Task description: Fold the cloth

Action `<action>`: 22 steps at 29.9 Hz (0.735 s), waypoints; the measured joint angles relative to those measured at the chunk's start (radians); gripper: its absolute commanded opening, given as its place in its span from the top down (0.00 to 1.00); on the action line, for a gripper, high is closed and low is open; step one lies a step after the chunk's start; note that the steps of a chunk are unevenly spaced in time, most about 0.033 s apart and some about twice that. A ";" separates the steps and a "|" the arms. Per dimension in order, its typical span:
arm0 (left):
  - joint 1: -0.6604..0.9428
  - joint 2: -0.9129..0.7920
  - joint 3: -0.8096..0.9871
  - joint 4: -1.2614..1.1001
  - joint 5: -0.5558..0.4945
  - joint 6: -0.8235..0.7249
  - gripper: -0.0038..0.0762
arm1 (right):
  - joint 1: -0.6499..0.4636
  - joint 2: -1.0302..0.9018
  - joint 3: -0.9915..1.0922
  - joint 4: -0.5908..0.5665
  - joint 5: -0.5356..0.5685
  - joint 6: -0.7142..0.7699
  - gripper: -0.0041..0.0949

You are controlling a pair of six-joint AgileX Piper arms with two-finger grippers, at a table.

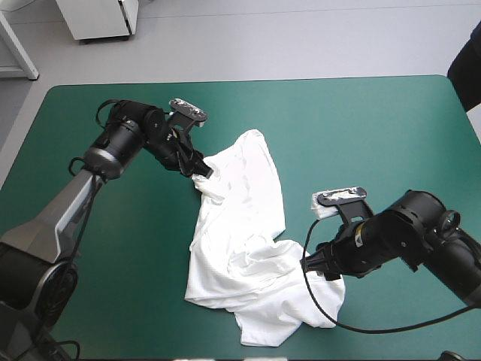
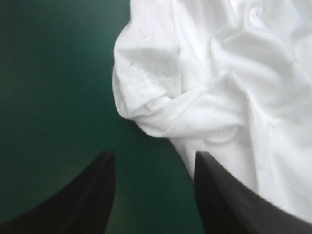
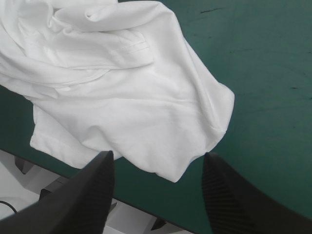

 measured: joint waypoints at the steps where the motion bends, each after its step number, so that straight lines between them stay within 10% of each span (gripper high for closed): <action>1: -0.004 0.025 -0.016 0.004 -0.003 -0.012 0.49 | 0.000 -0.013 0.003 0.000 0.000 0.007 0.45; 22: -0.009 0.383 -0.212 0.113 -0.013 -0.095 0.54 | 0.000 -0.065 0.009 -0.044 0.000 0.044 0.54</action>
